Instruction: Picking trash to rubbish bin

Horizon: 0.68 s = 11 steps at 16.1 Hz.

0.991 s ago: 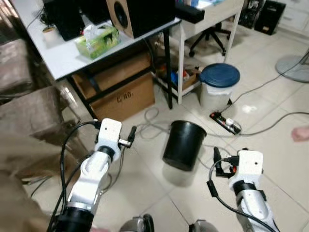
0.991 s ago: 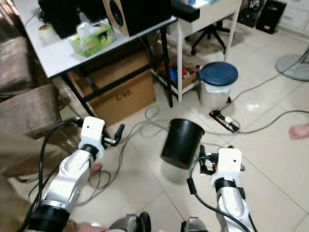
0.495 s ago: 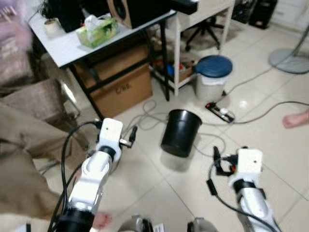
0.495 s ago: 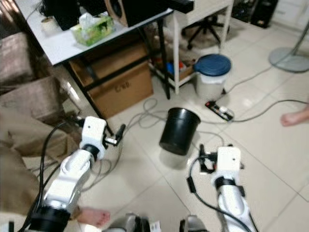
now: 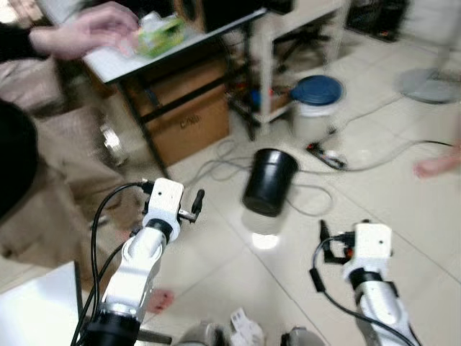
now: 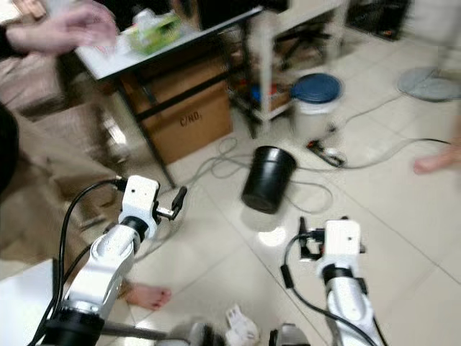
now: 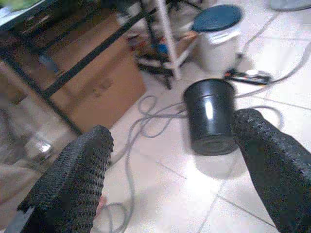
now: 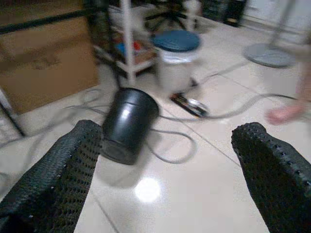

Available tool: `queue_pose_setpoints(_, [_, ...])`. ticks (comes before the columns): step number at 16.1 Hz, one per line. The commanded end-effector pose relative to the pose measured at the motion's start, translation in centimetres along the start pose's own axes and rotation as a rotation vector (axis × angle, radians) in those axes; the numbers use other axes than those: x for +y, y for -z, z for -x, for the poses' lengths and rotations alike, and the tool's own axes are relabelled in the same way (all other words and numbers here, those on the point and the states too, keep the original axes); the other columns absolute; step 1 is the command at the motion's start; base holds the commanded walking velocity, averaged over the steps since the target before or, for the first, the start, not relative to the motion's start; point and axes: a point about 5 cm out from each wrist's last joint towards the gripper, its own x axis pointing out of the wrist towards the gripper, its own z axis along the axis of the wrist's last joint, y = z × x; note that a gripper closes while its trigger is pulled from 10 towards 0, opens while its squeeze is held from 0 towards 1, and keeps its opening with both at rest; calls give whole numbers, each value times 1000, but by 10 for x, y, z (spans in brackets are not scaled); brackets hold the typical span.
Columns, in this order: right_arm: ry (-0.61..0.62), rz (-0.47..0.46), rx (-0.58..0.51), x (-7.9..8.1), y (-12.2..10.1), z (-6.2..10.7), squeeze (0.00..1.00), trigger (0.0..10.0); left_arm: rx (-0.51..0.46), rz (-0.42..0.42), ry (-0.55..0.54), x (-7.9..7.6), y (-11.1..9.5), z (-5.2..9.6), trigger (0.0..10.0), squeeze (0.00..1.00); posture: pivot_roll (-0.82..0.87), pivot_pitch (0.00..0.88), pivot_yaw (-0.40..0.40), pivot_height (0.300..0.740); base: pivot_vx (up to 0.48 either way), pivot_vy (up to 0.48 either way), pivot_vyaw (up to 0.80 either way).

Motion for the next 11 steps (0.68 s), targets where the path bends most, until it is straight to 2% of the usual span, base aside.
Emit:
queue_pose_setpoints(1, [-18, -8, 5, 6, 2, 2, 0, 10000, 22, -9, -16, 5, 5, 3, 10000, 0, -127, 142, 127, 740, -285, 0, 0])
queue_pose_setpoints(8, [-25, -3, 9, 7, 4, 3, 0, 10000, 24, -5, -15, 4, 5, 4, 10000, 0, -125, 147, 123, 740, -266, 0, 0])
queue_pose_setpoints(11, [-28, 3, 10, 6, 4, 2, 0, 10000, 1, 37, 43, 0, 3, 5, 10000, 0, -124, 146, 121, 740, 0, 0, 0])
